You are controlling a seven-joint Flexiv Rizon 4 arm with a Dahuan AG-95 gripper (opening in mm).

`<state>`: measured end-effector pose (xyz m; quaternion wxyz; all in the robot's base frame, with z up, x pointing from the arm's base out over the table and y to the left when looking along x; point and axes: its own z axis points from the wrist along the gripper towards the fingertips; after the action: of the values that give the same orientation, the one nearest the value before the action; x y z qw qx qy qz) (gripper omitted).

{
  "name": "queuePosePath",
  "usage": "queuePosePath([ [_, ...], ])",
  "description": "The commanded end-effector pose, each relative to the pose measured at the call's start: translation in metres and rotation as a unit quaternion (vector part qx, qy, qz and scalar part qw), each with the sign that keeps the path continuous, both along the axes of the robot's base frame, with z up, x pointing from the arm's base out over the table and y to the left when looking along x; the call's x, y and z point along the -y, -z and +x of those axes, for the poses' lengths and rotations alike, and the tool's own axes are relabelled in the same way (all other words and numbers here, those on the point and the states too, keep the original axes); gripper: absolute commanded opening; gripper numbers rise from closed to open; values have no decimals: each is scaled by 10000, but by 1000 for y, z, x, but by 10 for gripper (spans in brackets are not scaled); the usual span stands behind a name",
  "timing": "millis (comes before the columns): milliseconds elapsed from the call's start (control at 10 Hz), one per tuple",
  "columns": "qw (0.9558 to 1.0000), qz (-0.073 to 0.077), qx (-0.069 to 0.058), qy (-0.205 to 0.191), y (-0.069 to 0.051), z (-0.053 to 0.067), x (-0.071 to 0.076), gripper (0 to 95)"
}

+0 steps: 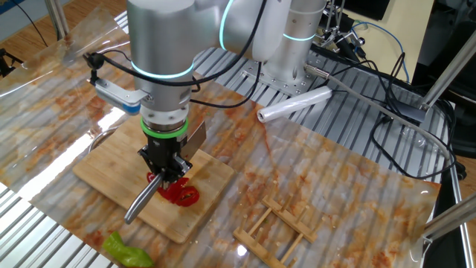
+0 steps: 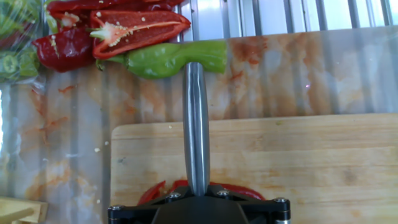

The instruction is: Chop the chili peppers

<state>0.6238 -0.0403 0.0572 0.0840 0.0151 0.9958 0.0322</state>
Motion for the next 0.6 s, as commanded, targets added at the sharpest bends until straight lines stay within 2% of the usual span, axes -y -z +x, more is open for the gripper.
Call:
queuePosePath([
  [100, 10000, 25, 5, -4, 3, -1, -1, 0],
  [200, 10000, 38, 2, -8, 8, -3, -1, 0],
  [400, 9999, 49, 89, -12, 31, -4, -6, 0],
  [500, 10000, 25, 63, -9, 37, -2, -8, 0],
  [600, 10000, -7, 59, 0, 33, -2, -7, 0],
])
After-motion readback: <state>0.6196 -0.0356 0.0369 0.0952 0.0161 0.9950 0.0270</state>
